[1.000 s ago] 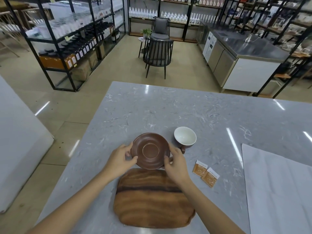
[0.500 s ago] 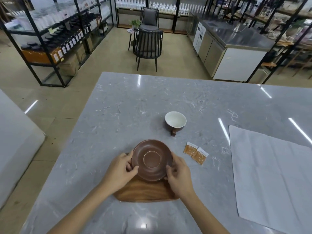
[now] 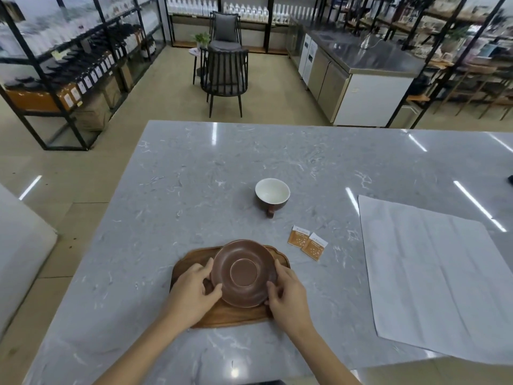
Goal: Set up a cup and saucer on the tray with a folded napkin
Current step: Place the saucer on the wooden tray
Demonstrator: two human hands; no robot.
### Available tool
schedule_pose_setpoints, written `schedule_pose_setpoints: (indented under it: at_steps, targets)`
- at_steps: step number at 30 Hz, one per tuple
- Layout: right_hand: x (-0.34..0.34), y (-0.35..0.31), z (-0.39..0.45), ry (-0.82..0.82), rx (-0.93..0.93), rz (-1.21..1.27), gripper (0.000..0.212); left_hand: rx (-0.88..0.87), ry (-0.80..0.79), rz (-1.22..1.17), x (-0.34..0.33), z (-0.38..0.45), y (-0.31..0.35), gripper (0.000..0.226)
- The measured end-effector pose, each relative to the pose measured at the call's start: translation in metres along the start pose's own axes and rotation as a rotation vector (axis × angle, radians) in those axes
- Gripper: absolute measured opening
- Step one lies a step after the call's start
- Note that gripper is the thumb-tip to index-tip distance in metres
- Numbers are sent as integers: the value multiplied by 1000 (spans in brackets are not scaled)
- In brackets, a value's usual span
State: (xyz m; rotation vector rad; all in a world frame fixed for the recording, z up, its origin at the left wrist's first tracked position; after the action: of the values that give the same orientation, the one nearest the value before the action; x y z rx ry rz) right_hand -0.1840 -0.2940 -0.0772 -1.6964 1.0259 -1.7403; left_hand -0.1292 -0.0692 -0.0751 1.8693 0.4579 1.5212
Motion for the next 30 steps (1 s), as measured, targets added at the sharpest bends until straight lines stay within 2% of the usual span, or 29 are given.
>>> schedule_pose_setpoints:
  at_steps: [11,20,24,28,30]
  targets:
    - [2,-2,-2,-38,44,-28,55,18,16,16,1,-9,1,71]
    - [4,3,-8,16,46,-69,49,-34,118,120,-7,-24,-1,64]
    - [7,9,-6,94,59,-115,41,-35,49,190,-5,-25,-8,95]
    - [7,12,-5,86,71,-228,46,22,-148,285,-6,-27,-22,137]
    - [4,13,-6,71,62,-248,47,11,-207,352,-6,-26,-26,145]
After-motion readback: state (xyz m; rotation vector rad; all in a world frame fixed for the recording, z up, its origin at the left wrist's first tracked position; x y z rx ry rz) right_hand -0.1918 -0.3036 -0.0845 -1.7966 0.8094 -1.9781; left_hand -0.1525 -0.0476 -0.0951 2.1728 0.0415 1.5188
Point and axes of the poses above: each hand's wrist, its own z-axis towards the middle knuckle, its own x-axis out of the back of the hand, y = z × x, the point moved 2 cm from there along z, towards the middle knuckle, and after that the axes turned 4 degrees about -y, right-handed, at the moved point
